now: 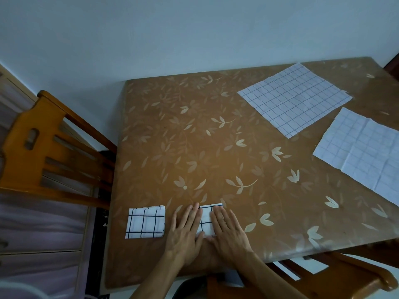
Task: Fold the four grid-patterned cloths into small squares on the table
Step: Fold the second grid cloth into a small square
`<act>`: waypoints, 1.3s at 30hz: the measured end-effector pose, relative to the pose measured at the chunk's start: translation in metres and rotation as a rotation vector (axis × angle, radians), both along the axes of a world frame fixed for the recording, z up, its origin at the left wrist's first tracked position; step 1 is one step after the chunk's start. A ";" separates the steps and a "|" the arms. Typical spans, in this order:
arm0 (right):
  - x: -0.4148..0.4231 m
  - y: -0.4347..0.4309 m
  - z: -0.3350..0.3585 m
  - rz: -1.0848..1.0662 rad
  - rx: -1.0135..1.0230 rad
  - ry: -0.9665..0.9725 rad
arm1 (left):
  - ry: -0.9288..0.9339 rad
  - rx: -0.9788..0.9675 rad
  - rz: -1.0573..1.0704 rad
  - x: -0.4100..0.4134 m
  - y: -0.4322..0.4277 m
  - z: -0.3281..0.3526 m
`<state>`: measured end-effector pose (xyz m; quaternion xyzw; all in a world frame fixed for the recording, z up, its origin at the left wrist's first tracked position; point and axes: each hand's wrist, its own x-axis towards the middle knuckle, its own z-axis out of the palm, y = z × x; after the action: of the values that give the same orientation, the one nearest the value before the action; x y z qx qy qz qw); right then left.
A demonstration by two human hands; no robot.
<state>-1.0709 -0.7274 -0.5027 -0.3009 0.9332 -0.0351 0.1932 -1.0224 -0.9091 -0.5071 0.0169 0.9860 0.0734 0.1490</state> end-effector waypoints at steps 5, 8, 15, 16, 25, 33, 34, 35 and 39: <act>-0.006 -0.023 0.005 0.015 -0.126 0.121 | -0.005 -0.015 -0.013 -0.003 0.002 -0.001; -0.006 -0.027 -0.009 -0.019 -0.112 0.071 | 0.018 0.003 0.000 -0.003 0.002 -0.003; -0.024 0.004 -0.014 0.102 -0.033 0.125 | -0.006 -0.002 -0.015 -0.003 0.000 -0.004; -0.023 0.003 -0.013 0.089 -0.029 0.108 | -0.006 0.003 -0.015 -0.003 0.000 -0.003; -0.020 -0.001 0.011 -0.055 -0.035 0.061 | -0.069 0.087 0.023 -0.013 0.007 0.020; -0.019 0.020 0.060 -0.279 -0.244 -0.030 | 0.044 0.394 0.072 -0.016 0.001 0.043; -0.020 0.023 0.065 -0.331 -0.280 -0.043 | 0.049 0.425 0.089 -0.017 0.001 0.045; -0.021 0.028 0.071 -0.377 -0.308 -0.047 | 0.051 0.440 0.104 -0.017 0.002 0.048; -0.023 0.055 0.085 -0.469 -0.261 -0.079 | 0.083 0.467 0.173 -0.025 0.017 0.073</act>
<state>-1.0938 -0.6728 -0.4177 -0.0974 0.9567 -0.2106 0.1756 -1.0477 -0.8922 -0.4340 -0.0306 0.9453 0.3111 0.0935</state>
